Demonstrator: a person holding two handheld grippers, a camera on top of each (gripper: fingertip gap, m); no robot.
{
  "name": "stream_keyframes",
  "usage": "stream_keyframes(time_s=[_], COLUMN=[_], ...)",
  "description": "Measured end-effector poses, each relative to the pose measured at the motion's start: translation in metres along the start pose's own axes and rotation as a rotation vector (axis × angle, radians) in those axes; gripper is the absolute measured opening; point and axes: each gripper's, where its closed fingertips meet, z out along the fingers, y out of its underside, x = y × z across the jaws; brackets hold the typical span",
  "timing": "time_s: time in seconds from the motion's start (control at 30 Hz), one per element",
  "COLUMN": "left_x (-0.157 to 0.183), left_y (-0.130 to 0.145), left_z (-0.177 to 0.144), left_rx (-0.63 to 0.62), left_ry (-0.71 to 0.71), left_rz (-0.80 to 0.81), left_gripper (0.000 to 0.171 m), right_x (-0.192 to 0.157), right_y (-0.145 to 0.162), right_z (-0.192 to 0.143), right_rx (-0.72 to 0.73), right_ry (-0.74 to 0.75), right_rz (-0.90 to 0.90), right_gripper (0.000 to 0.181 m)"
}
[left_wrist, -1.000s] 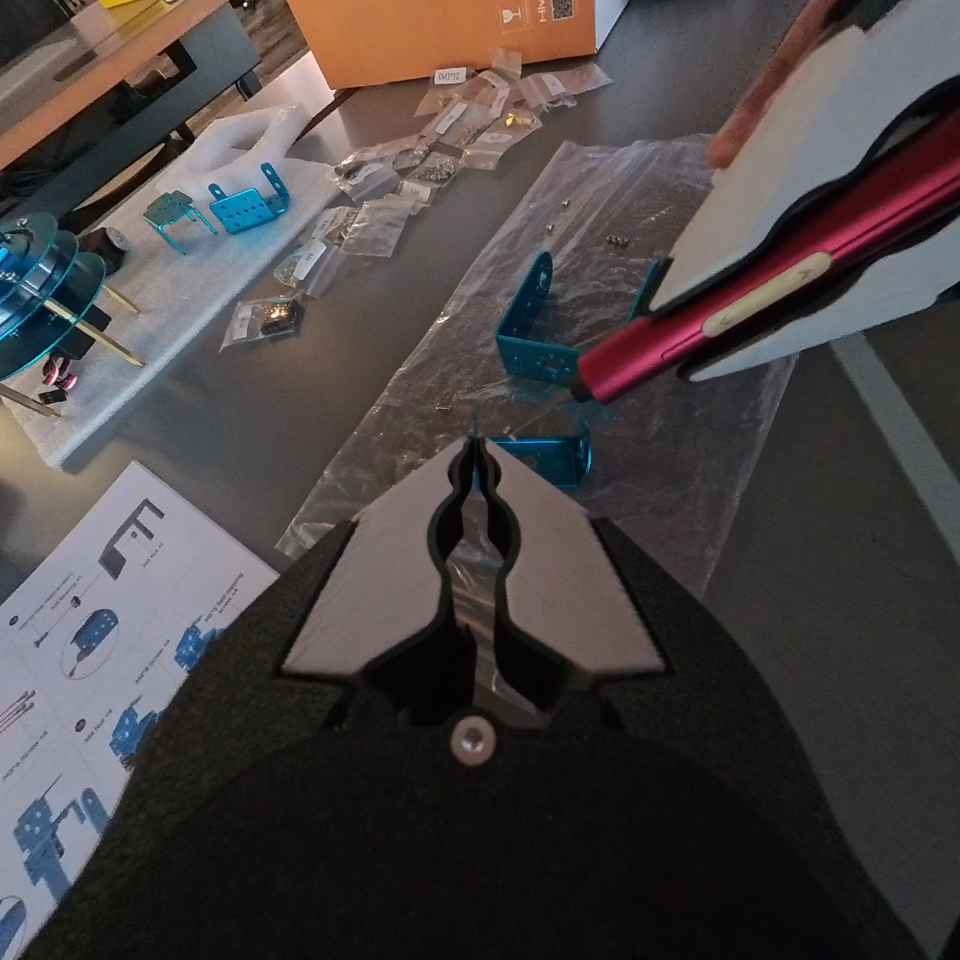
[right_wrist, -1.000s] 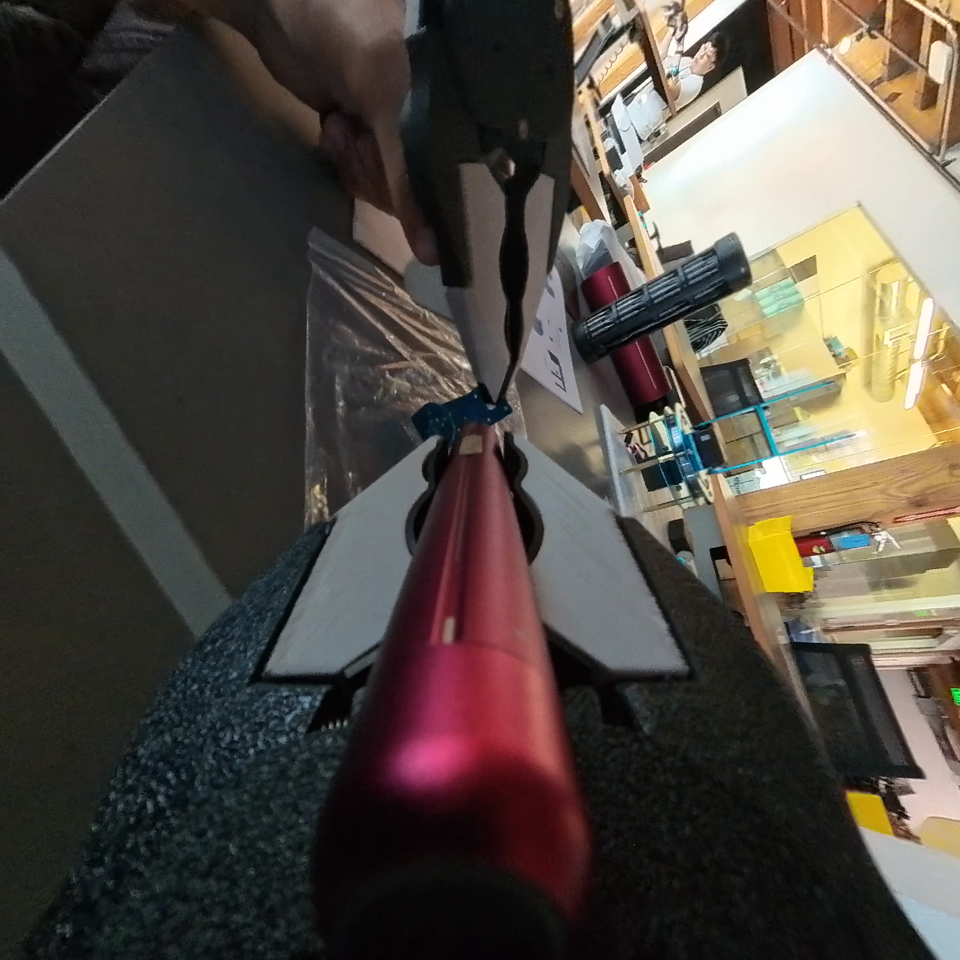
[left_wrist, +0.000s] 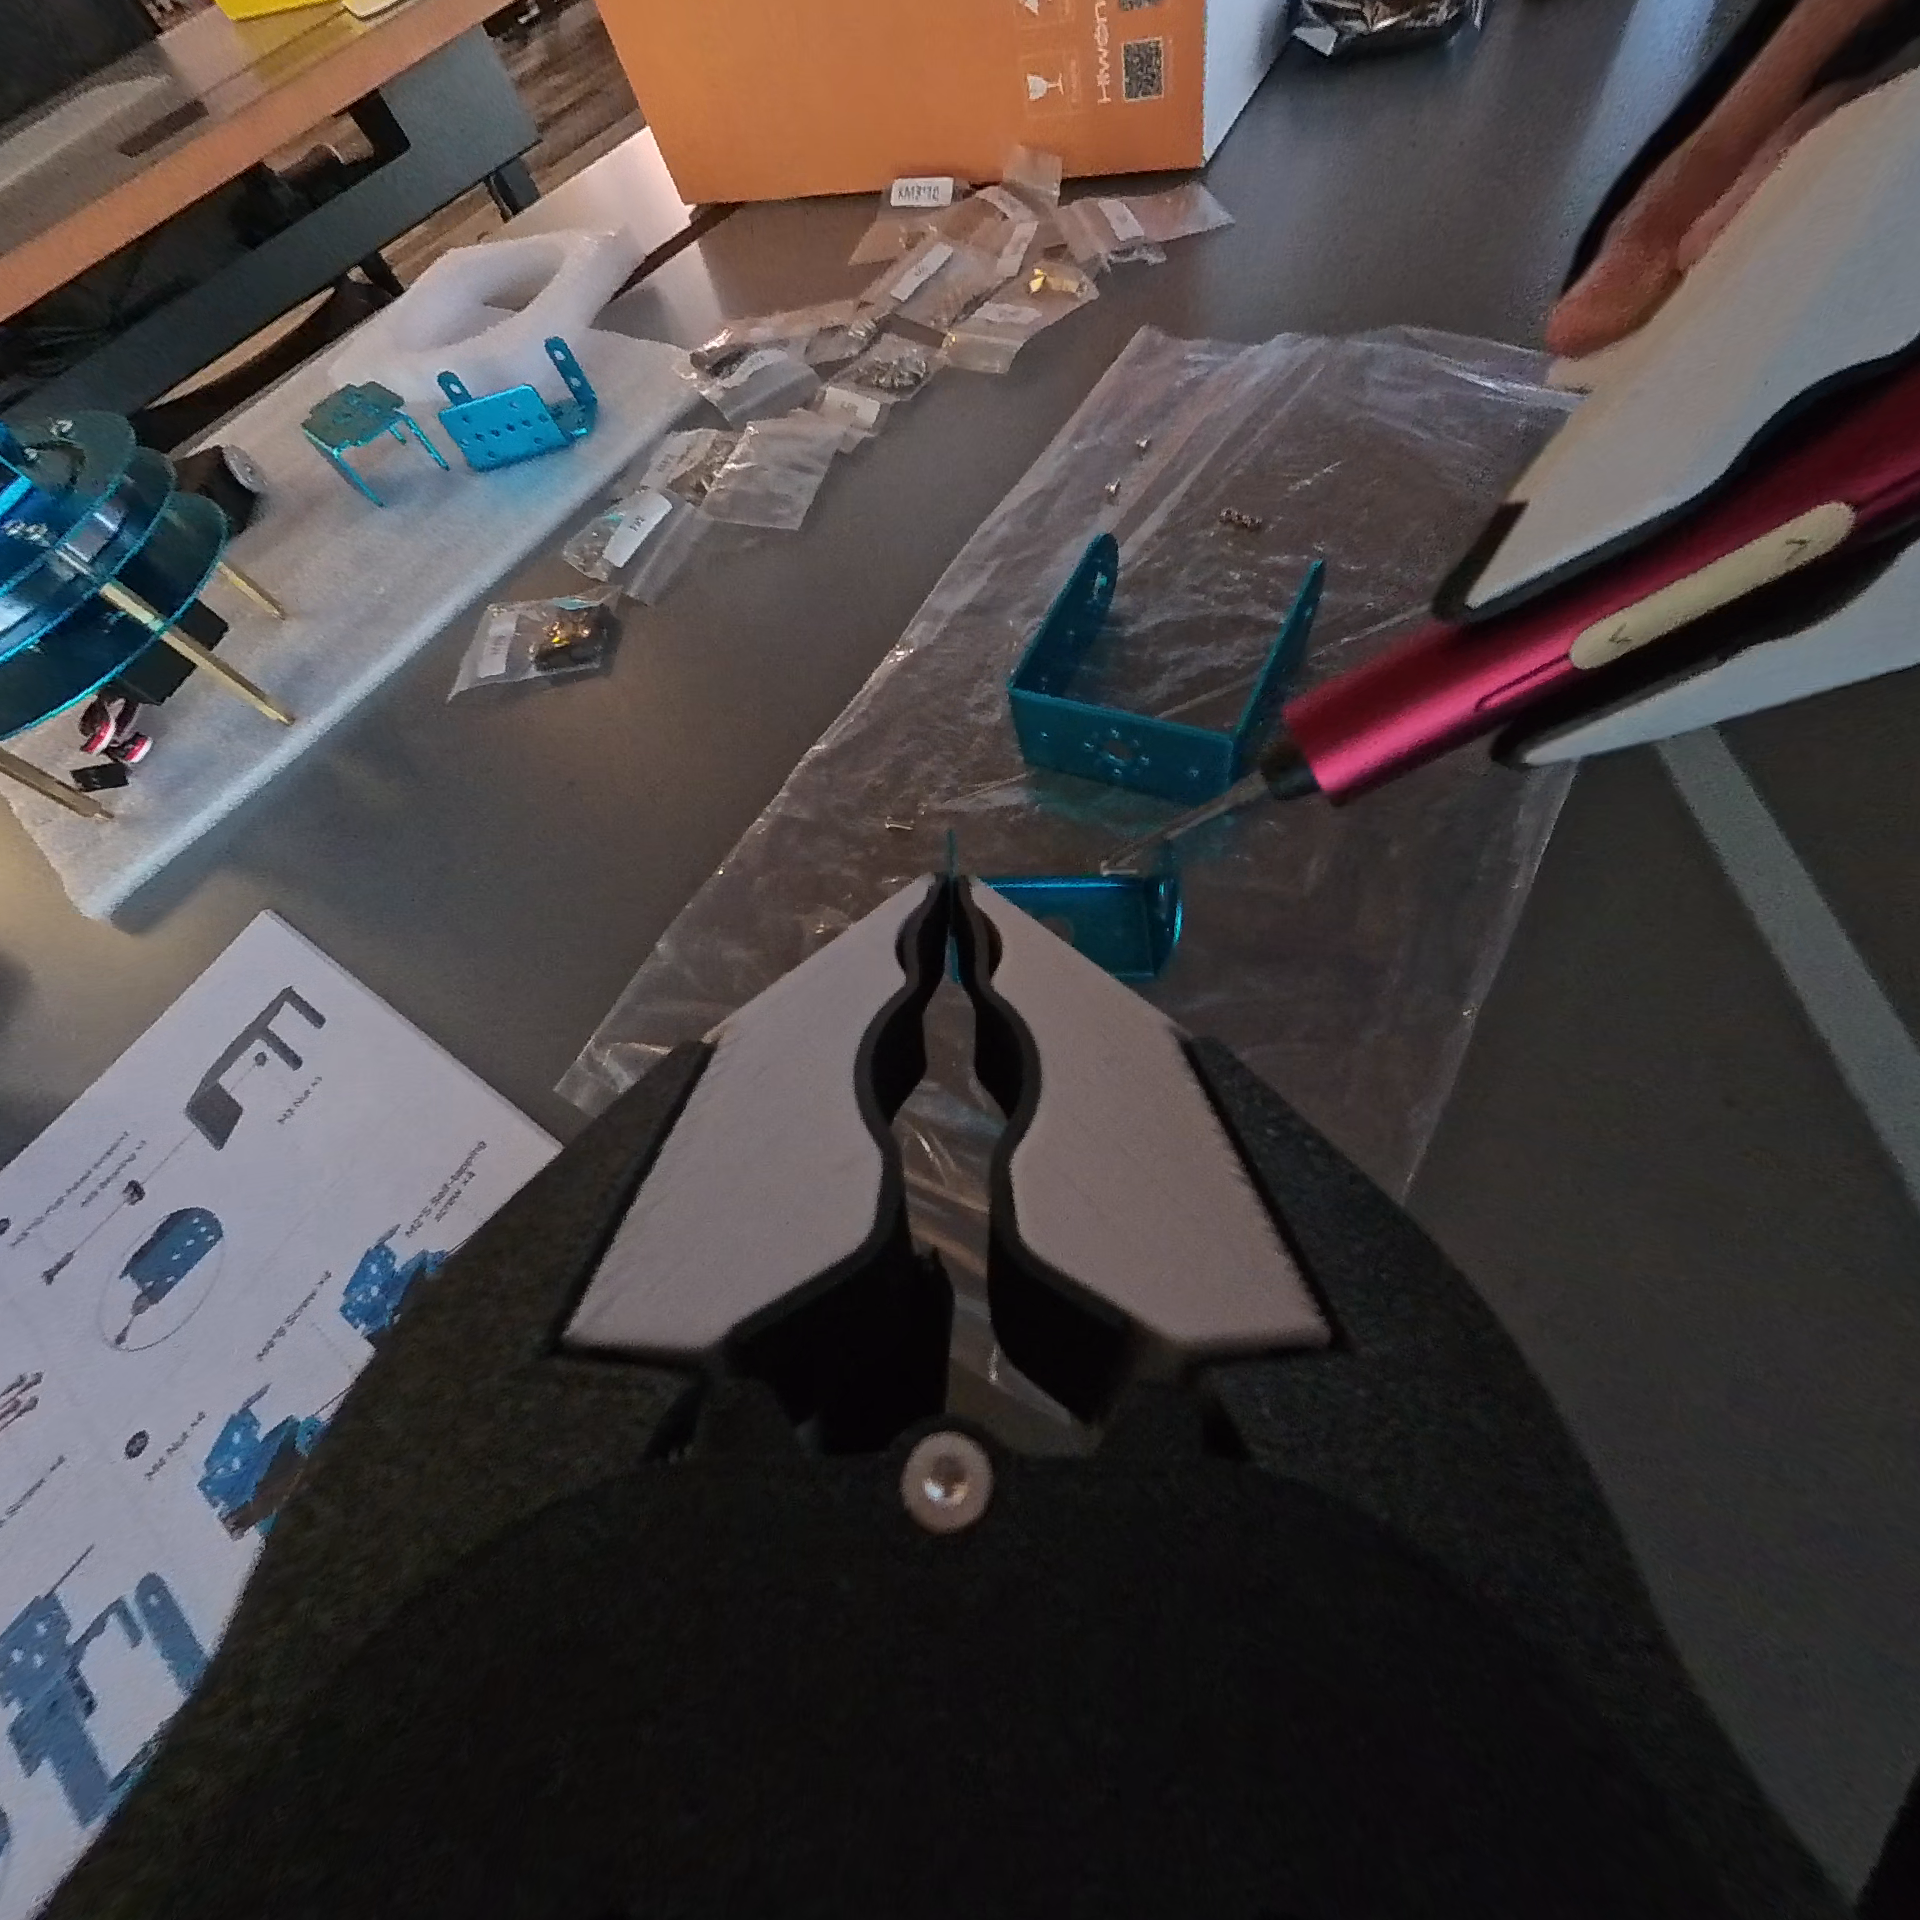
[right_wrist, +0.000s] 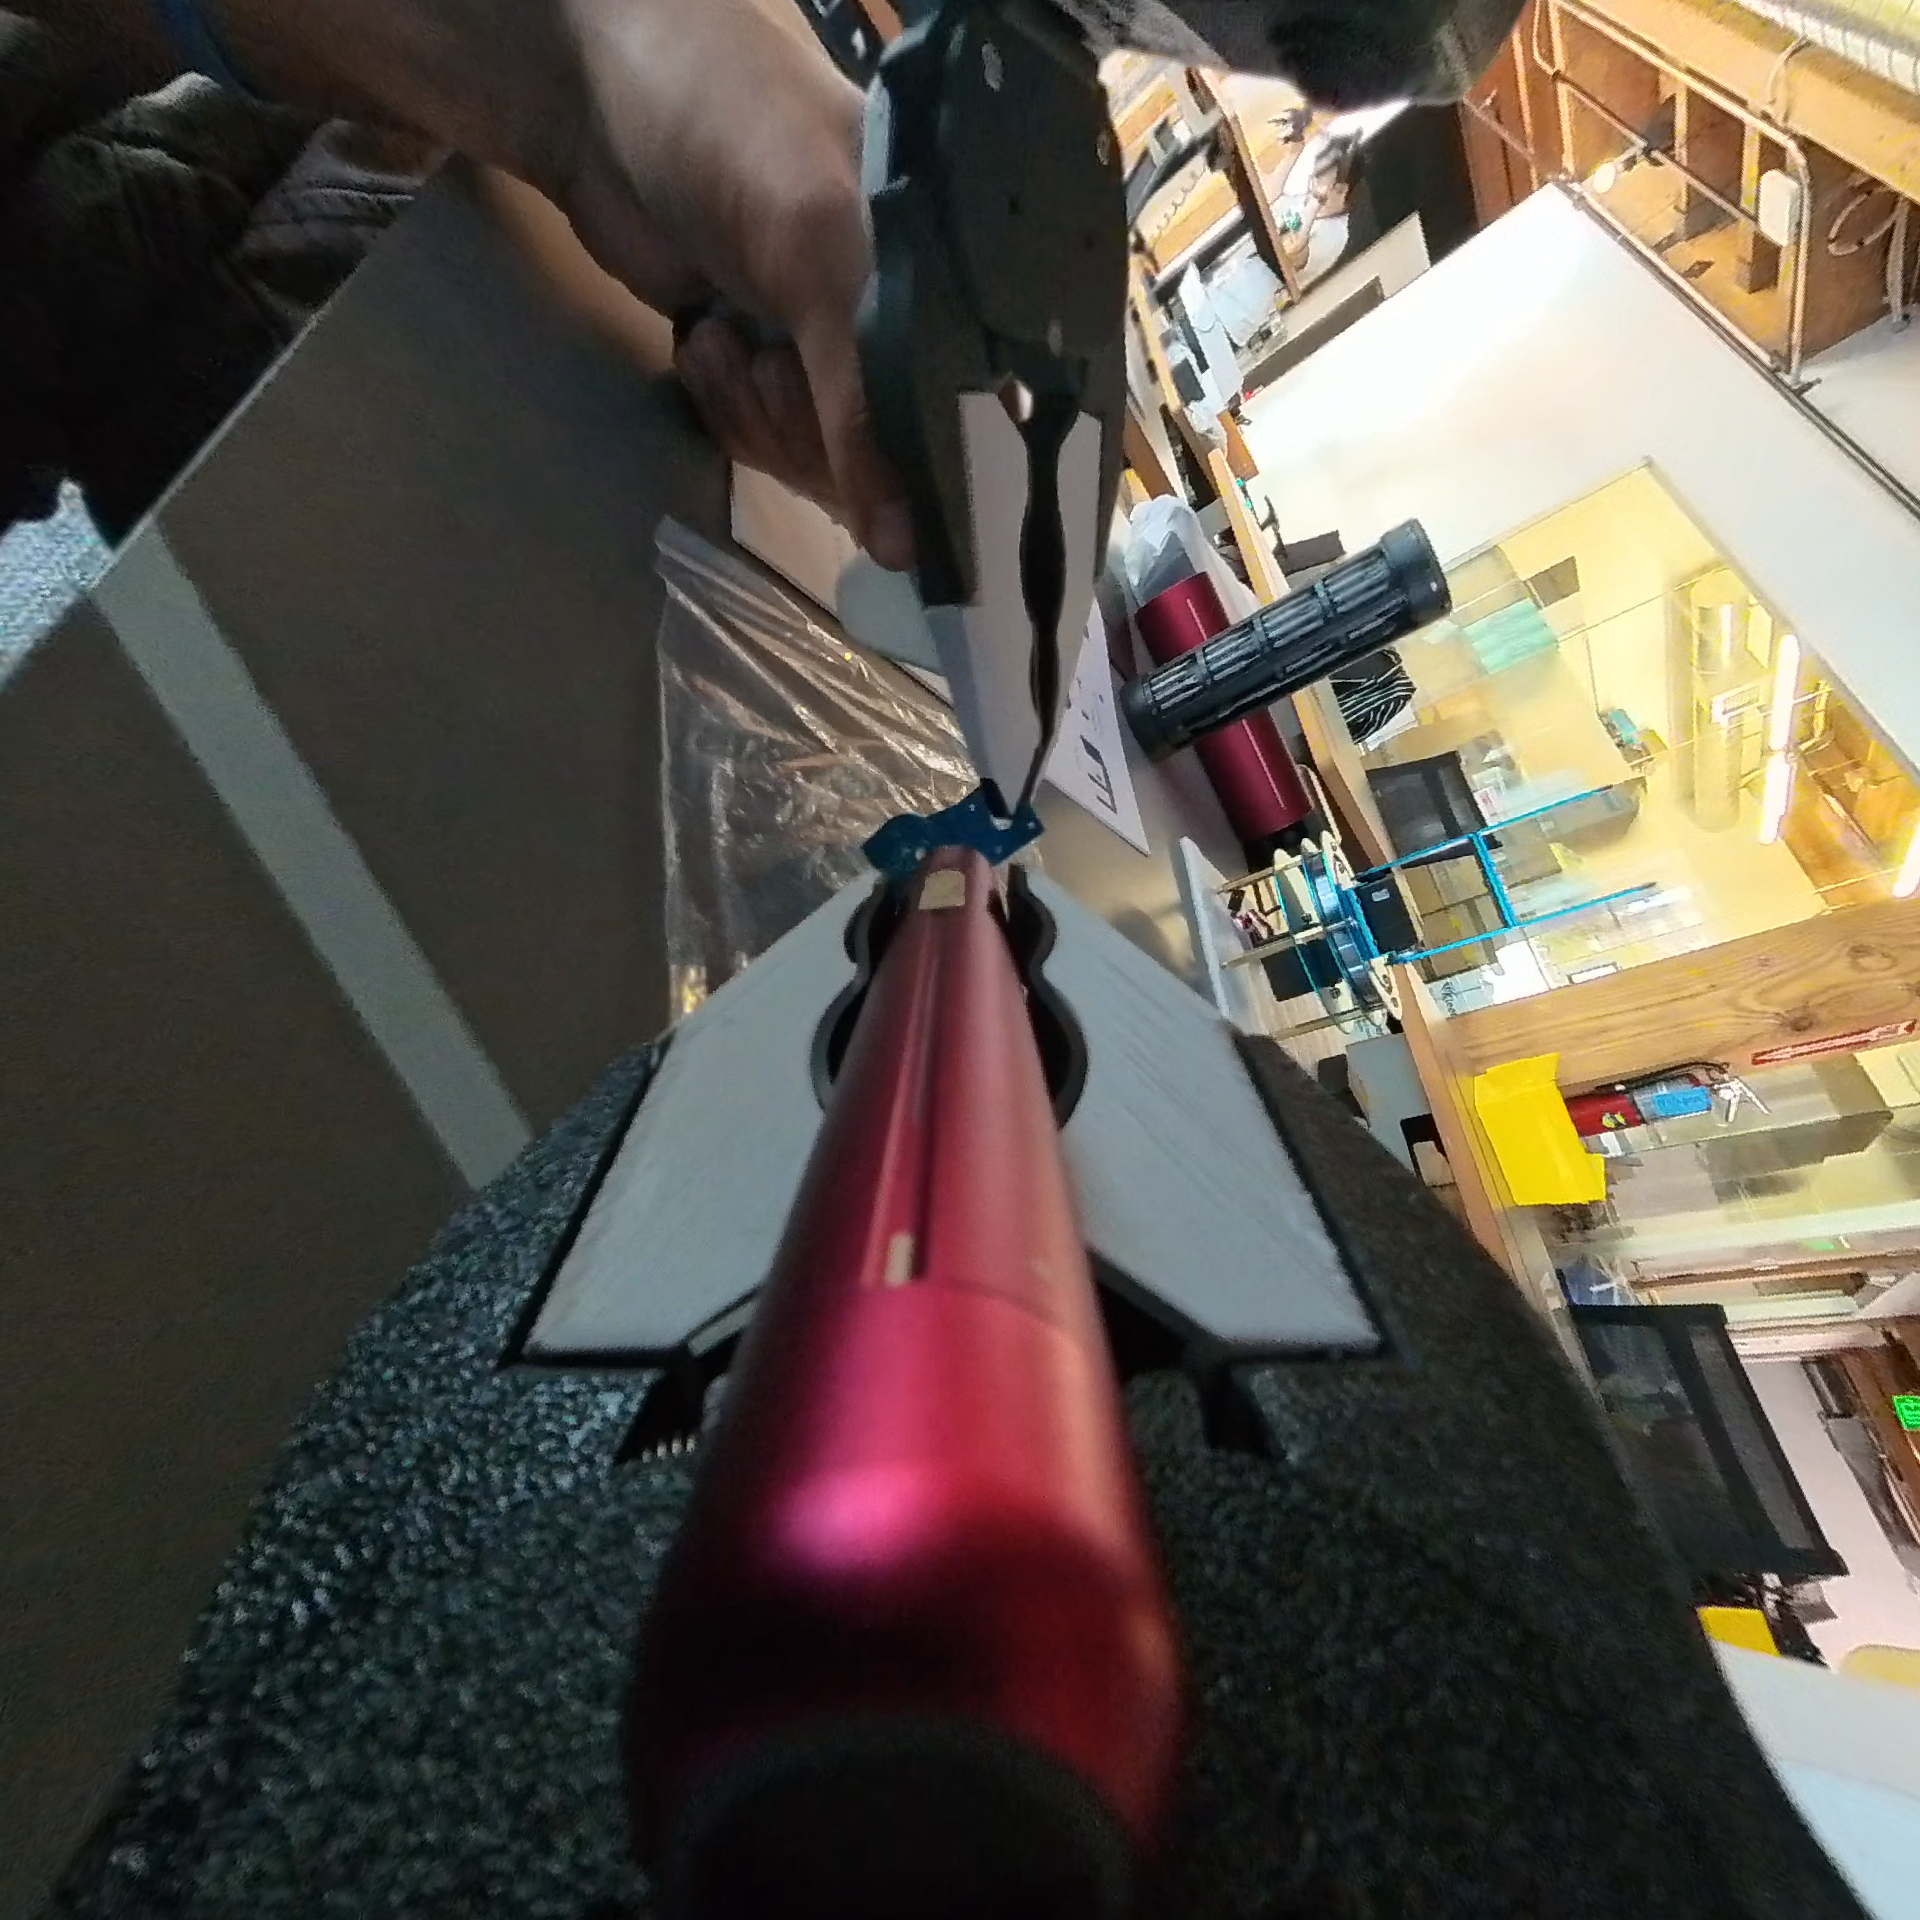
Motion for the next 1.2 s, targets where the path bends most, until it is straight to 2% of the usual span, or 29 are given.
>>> stream_keyframes(time_s=[0.47,0.97,1.2], left_x=[-0.002,0.000,0.005], left_y=[0.003,0.007,0.004], left_z=[0.002,0.005,0.003], left_rx=[-0.020,-0.054,-0.029], left_ry=[-0.023,-0.033,0.004], left_rz=[0.004,0.041,0.046], left_gripper=[0.000,0.000,0.000], right_x=[-0.006,0.002,0.005], right_y=[-0.007,-0.003,-0.001], right_z=[-0.009,-0.009,0.000], right_rx=[-0.004,-0.005,-0.015], right_ry=[0.018,0.022,0.021], right_rz=[-0.037,0.034,0.075], right_gripper=[0.023,0.020,0.023])
